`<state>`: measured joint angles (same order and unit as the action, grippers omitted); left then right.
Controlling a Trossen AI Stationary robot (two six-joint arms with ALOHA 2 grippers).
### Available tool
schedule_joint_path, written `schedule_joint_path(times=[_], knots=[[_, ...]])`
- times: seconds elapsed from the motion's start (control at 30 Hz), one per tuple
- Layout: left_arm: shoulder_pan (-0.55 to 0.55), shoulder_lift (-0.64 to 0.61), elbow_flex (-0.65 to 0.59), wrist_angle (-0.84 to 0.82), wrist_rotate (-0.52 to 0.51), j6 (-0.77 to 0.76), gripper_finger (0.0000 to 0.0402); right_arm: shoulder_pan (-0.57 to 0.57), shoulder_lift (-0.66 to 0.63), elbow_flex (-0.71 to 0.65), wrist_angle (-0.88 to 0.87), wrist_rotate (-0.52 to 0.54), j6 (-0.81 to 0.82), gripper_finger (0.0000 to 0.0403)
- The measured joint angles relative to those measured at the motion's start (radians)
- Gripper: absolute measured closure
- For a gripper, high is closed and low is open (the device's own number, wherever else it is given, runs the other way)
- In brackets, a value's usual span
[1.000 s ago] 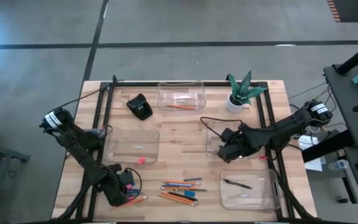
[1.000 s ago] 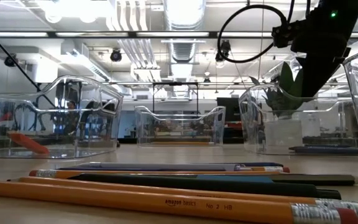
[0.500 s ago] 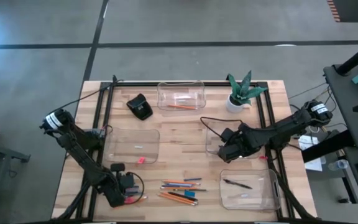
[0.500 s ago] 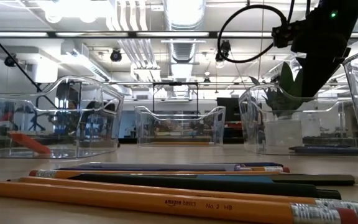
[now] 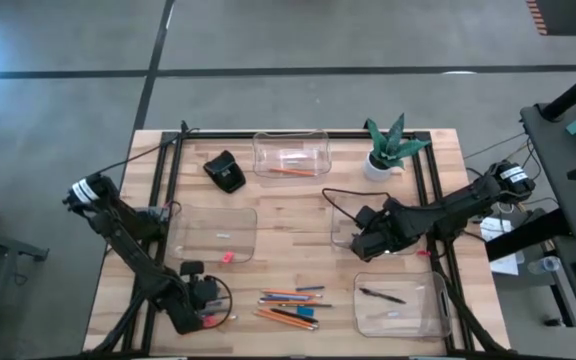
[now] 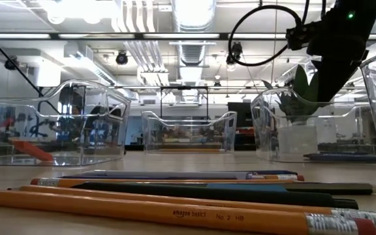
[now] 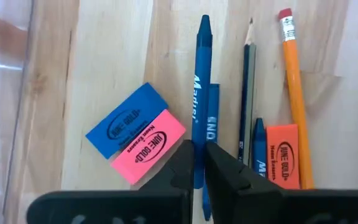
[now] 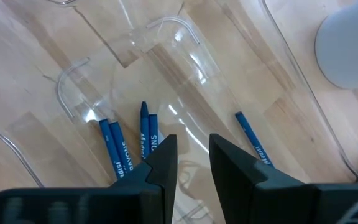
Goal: Sort crayons/erasers/pens/pencils in bins
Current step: Put the blue crayon into the middle right transparent bin
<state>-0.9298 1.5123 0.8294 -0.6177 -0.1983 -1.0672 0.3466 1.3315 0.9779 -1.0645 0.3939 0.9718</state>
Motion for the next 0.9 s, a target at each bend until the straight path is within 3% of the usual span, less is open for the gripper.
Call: schedule_joint_path(times=[0.27,0.47,0.7,0.9], knots=[[0.0,-0.023,0.073,0.01,-0.079,0.013,0.0399,0.0,-0.001,0.079,0.002,0.0,-0.048,0.0316],[0.008,-0.024,0.155,0.012,-0.307,0.101,0.0399,0.012,-0.001,0.202,0.1,0.089,-0.202,0.0316],[0.035,-0.028,0.255,0.012,-0.625,0.167,0.039,0.062,-0.002,0.23,0.546,0.137,-0.564,0.0316],[0.061,-0.029,0.309,0.151,-0.872,0.425,0.0388,0.116,-0.002,0.153,0.951,0.089,-0.881,0.0316]])
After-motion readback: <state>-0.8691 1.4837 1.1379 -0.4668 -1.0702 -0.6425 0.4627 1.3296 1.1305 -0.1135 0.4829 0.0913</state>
